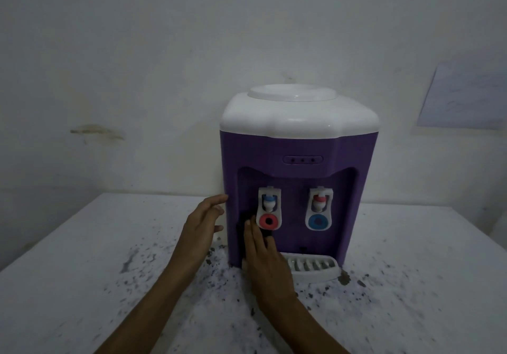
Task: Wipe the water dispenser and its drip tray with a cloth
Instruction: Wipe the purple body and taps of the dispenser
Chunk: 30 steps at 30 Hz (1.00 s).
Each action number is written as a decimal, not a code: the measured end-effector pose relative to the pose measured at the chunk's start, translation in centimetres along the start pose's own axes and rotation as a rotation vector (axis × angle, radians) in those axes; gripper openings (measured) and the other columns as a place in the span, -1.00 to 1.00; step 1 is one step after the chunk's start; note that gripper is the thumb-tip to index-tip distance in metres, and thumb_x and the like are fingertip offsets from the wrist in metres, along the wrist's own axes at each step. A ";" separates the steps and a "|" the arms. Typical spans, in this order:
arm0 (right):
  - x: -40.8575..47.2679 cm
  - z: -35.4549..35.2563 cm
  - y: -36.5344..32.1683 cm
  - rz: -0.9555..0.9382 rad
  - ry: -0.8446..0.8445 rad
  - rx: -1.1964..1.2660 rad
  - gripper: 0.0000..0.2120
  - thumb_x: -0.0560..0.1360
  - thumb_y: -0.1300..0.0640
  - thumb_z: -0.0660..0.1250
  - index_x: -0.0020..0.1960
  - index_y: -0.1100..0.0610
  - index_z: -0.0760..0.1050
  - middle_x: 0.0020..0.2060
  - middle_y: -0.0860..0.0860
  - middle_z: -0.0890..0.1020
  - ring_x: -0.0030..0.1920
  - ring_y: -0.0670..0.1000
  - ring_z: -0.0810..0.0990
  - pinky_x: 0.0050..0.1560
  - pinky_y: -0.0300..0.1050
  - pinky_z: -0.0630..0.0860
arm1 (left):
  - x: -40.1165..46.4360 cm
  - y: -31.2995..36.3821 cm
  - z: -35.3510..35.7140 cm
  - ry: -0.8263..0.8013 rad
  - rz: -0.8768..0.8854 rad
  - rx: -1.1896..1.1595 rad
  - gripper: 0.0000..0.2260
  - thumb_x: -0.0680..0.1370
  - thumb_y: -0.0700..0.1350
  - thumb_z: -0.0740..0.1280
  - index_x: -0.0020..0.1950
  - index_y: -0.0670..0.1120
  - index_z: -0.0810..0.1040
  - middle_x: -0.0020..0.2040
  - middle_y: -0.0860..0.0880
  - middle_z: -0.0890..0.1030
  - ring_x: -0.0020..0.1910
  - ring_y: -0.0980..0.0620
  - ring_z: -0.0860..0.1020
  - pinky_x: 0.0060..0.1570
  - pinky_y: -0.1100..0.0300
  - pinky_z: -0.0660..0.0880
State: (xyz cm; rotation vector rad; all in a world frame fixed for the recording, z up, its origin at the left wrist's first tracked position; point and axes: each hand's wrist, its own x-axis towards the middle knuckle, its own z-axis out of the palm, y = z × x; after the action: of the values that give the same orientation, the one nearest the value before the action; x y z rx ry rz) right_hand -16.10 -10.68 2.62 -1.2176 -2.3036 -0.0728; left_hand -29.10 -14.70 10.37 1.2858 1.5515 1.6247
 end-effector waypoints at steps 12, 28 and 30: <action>-1.4 -3.1 6.4 -0.011 0.075 -0.129 -0.27 0.20 0.34 0.39 0.38 0.21 0.39 0.35 0.10 0.47 -0.05 0.06 0.59 -0.35 -0.15 0.55 | -0.5 0.9 0.6 0.014 0.103 0.101 -0.72 0.63 -0.14 0.13 0.25 0.12 0.49 0.17 0.21 0.49 0.12 0.24 0.49 0.22 0.11 0.45; 1.9 -6.1 4.1 0.308 0.297 0.777 -0.46 0.61 0.35 0.04 0.51 0.00 0.07 0.37 -0.10 0.33 -0.10 -0.19 0.51 -0.06 -0.44 0.46 | -0.8 1.3 0.8 -0.028 0.085 0.119 -0.74 0.63 -0.14 0.14 0.18 0.20 0.45 0.12 0.28 0.42 0.16 0.10 0.50 0.20 0.10 0.41; 2.3 -6.9 4.0 0.223 0.343 0.766 -0.47 0.59 0.39 0.05 0.50 0.05 0.14 0.36 -0.08 0.36 0.06 -0.23 0.51 0.07 -0.51 0.39 | -0.8 1.2 0.8 -0.025 0.090 0.111 -0.74 0.63 -0.14 0.15 0.20 0.17 0.46 0.15 0.26 0.42 0.17 0.14 0.49 0.23 0.09 0.42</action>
State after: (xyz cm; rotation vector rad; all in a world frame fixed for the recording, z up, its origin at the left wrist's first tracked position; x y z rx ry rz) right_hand -11.09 -8.48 8.88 -0.9415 -1.6338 0.5806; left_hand -27.82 -15.28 11.18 1.4483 1.6093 1.5892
